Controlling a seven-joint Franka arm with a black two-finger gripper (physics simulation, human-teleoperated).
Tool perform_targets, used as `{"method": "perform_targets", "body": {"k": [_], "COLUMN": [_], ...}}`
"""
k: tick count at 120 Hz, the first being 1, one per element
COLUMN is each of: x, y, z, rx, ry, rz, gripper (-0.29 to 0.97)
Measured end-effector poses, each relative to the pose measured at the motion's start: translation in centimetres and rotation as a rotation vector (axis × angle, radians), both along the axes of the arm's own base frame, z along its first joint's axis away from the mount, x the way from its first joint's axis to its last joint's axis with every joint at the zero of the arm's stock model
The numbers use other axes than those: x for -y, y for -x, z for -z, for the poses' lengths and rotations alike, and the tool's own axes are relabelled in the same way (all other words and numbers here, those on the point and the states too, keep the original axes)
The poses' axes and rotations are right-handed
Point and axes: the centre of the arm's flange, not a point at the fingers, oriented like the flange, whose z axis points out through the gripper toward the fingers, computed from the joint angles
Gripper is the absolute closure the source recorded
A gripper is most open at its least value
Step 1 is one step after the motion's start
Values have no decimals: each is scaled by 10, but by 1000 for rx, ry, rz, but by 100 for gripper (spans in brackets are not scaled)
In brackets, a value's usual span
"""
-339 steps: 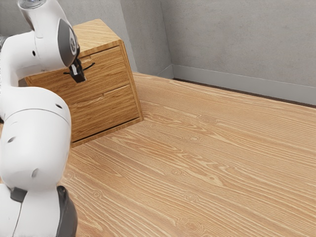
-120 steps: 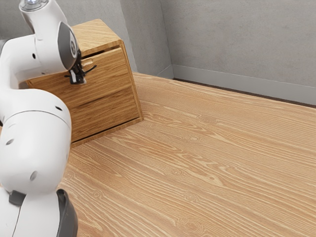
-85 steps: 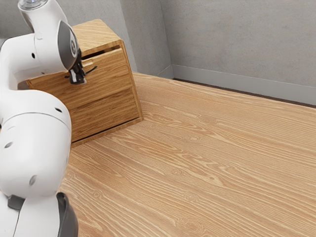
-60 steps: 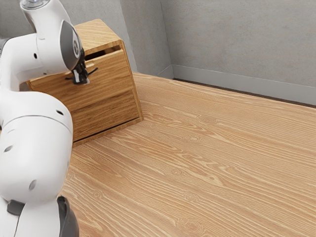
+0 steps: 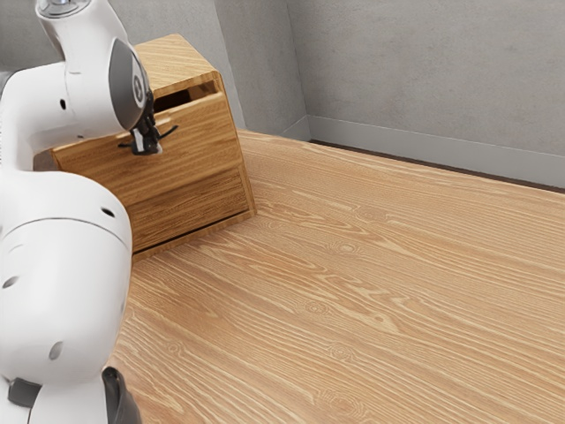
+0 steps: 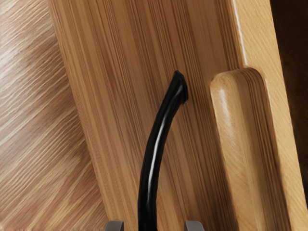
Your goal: Pull the drawer handle with one arm to open the drawer
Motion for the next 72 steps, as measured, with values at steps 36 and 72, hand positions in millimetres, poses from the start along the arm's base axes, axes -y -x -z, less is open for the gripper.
{"method": "perform_targets", "body": {"k": [36,72], "x": [6,11], "y": [10,14], "z": [-3,-4], "rx": [-5,-9], "ry": [2,9], "rz": [-17,-26], "gripper": [60,60]}}
